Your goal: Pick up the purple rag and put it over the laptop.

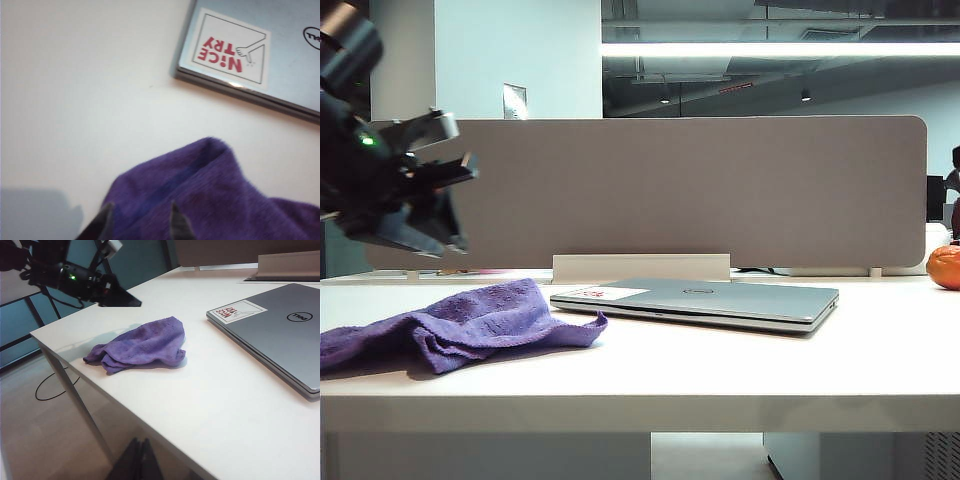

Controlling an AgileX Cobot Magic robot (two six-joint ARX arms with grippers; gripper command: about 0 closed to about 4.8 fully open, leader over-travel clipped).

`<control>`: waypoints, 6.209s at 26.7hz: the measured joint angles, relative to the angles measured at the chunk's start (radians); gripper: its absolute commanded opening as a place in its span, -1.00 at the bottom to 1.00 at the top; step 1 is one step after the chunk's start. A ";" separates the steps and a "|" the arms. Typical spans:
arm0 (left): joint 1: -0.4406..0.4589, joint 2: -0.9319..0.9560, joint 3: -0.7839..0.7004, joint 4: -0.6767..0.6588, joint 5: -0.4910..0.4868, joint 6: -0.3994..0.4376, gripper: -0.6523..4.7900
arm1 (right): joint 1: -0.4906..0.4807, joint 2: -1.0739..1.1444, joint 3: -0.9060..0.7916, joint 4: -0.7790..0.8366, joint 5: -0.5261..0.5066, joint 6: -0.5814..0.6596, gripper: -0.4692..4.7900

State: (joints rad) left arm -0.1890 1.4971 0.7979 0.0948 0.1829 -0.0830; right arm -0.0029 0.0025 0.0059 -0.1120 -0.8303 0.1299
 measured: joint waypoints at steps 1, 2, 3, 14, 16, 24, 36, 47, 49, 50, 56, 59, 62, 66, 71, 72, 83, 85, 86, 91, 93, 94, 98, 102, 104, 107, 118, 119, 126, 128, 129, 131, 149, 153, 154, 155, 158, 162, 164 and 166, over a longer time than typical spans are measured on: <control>-0.010 0.011 0.010 0.001 0.000 0.000 0.09 | 0.000 0.000 0.000 0.000 0.000 0.000 -0.74; -0.031 0.035 0.031 0.006 0.000 0.002 0.13 | 0.000 0.000 0.000 0.000 0.000 0.000 -0.74; -0.042 0.047 0.041 0.006 0.000 0.002 0.15 | 0.000 0.000 0.000 0.000 0.000 0.000 -0.74; -0.104 0.190 0.109 0.025 -0.001 0.003 0.97 | 0.000 0.000 0.000 -0.003 0.000 0.000 -0.74; -0.105 0.197 0.109 0.020 0.000 0.003 0.97 | 0.000 0.000 0.000 -0.003 0.000 0.000 -0.74; -0.111 0.233 0.111 -0.024 0.000 0.003 0.95 | 0.000 0.000 0.000 -0.003 0.000 0.000 -0.74; -0.129 0.265 0.115 -0.057 -0.008 0.004 -0.16 | 0.000 0.000 0.000 -0.005 0.000 0.000 -0.74; -0.218 0.269 0.113 -0.003 -0.003 0.003 -0.78 | 0.000 0.000 0.000 -0.007 0.000 0.000 -0.74; -0.232 0.267 0.113 0.033 -0.001 0.002 -0.78 | 0.000 0.000 0.000 -0.007 0.000 0.000 -0.74; -0.238 0.264 0.115 0.045 0.000 0.000 -0.78 | 0.000 0.000 0.000 -0.007 0.000 0.000 -0.74; -0.273 0.256 0.195 0.068 0.000 0.000 -0.78 | 0.000 0.000 0.000 -0.007 0.000 0.000 -0.74; -0.294 0.256 0.284 0.073 0.000 0.000 -0.78 | 0.000 0.000 0.000 -0.007 0.000 0.000 -0.74; -0.298 0.256 0.369 0.082 -0.016 0.000 -0.78 | 0.000 0.000 0.000 -0.007 0.028 -0.002 -0.74; -0.296 0.259 0.395 0.114 -0.052 0.000 -0.78 | 0.000 0.000 0.000 -0.007 0.133 -0.001 -0.74; -0.298 0.308 0.454 0.142 -0.055 0.000 -0.78 | 0.000 0.000 0.000 -0.004 0.265 -0.002 -0.74; -0.301 0.320 0.468 0.141 -0.055 0.000 -0.78 | 0.000 0.000 0.000 -0.004 0.279 -0.003 -0.74; -0.304 0.561 0.740 0.131 -0.055 0.000 -0.78 | 0.000 0.000 0.000 -0.002 0.288 -0.003 -0.74; -0.304 0.628 0.820 0.117 -0.055 -0.002 -0.78 | 0.000 0.000 0.000 -0.002 0.288 -0.003 -0.74; -0.304 0.667 0.872 0.091 -0.055 -0.014 -0.78 | 0.000 0.000 0.000 -0.002 0.288 -0.003 -0.74; -0.315 0.762 0.998 0.039 -0.055 -0.029 -0.78 | 0.000 0.000 0.000 -0.003 0.288 -0.003 -0.74; -0.319 0.786 1.022 0.036 -0.054 -0.030 -0.78 | 0.000 0.000 0.000 -0.007 0.288 -0.003 -0.74; -0.319 0.798 1.035 0.033 -0.054 -0.031 -0.78 | 0.000 0.000 0.000 -0.012 0.288 -0.003 -0.74; -0.322 0.838 1.078 0.023 -0.054 -0.064 -0.78 | 0.000 0.000 0.000 -0.021 0.288 -0.003 -0.74; -0.320 0.855 1.089 0.019 -0.054 -0.090 -0.78 | 0.000 0.000 0.000 -0.021 0.288 -0.003 -0.74; -0.318 0.855 1.089 0.018 -0.054 -0.091 -0.73 | 0.000 0.000 0.000 -0.021 0.288 -0.003 -0.74; -0.318 0.855 1.089 0.020 -0.053 -0.093 0.07 | 0.000 0.000 0.000 -0.021 0.288 -0.003 -0.74; -0.318 0.855 1.089 0.024 -0.027 -0.093 1.00 | 0.000 0.000 0.000 -0.021 0.288 -0.003 -0.74; -0.318 0.855 1.089 0.025 -0.025 -0.093 1.00 | 0.000 0.000 0.000 -0.021 0.288 -0.003 -0.74; -0.318 0.856 1.089 0.065 -0.006 -0.094 1.00 | 0.000 0.000 0.000 -0.021 0.288 -0.003 -0.74; -0.317 0.855 1.089 0.090 0.005 -0.094 1.00 | 0.000 0.000 0.000 -0.021 0.288 -0.003 -0.74; -0.317 0.855 1.089 0.100 0.010 -0.094 1.00 | 0.000 0.000 0.000 -0.021 0.288 -0.003 -0.74; -0.317 0.850 1.089 0.108 0.015 -0.093 1.00 | 0.000 0.000 0.000 -0.021 0.288 -0.003 -0.74; -0.303 0.626 1.092 -0.156 0.016 -0.044 -0.78 | 0.000 0.000 0.000 -0.017 0.311 -0.003 -0.74; -0.282 0.579 1.092 -0.288 -0.013 0.014 -0.78 | 0.000 0.000 0.000 0.000 0.317 -0.003 -0.74; -0.273 0.568 1.092 -0.327 -0.031 0.032 -0.78 | 0.000 0.000 0.000 0.002 0.323 -0.003 -0.74; -0.269 0.560 1.092 -0.355 -0.045 0.047 -0.78 | 0.000 0.000 0.000 0.002 0.335 -0.003 -0.74; -0.248 0.533 1.092 -0.437 -0.069 0.099 -0.78 | 0.000 0.000 0.000 0.002 0.372 -0.003 -0.74; -0.216 0.470 1.091 -0.541 -0.074 0.158 -0.78 | 0.000 0.000 0.000 0.002 0.410 -0.003 -0.74; -0.206 0.443 1.089 -0.563 -0.079 0.185 -0.78 | 0.000 0.000 0.000 0.002 0.410 -0.003 -0.74; -0.196 0.422 1.088 -0.582 -0.082 0.200 -0.78 | 0.000 0.000 0.000 0.002 0.411 -0.003 -0.74</control>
State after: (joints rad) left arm -0.3855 1.9186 1.8858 -0.4870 0.1009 0.1169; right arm -0.0025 0.0025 0.0059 -0.1101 -0.4194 0.1272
